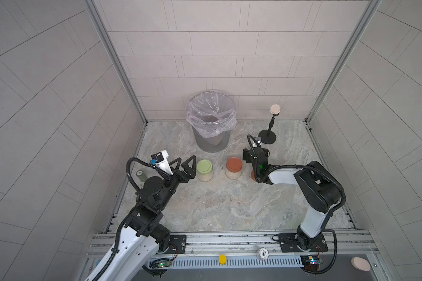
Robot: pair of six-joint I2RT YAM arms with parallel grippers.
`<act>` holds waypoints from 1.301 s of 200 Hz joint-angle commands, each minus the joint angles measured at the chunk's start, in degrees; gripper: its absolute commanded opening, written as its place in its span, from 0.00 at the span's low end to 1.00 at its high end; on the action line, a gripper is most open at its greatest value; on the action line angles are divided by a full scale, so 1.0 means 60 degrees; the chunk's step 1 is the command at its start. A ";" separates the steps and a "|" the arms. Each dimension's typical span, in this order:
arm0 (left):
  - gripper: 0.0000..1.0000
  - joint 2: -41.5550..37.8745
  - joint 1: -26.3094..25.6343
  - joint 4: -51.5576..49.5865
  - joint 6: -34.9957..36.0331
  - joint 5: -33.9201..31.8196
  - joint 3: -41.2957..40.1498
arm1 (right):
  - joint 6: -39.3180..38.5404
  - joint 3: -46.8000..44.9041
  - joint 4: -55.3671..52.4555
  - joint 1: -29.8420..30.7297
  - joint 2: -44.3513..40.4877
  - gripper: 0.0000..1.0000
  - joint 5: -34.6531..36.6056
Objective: Empty moldy rice from jars
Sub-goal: Move the lid to the center of the board.
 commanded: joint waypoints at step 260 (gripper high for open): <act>1.00 -0.0624 -0.0031 -0.0382 0.0163 -0.0234 0.0200 | 0.1008 0.0068 -0.1034 -0.0083 -0.0189 0.72 -0.0127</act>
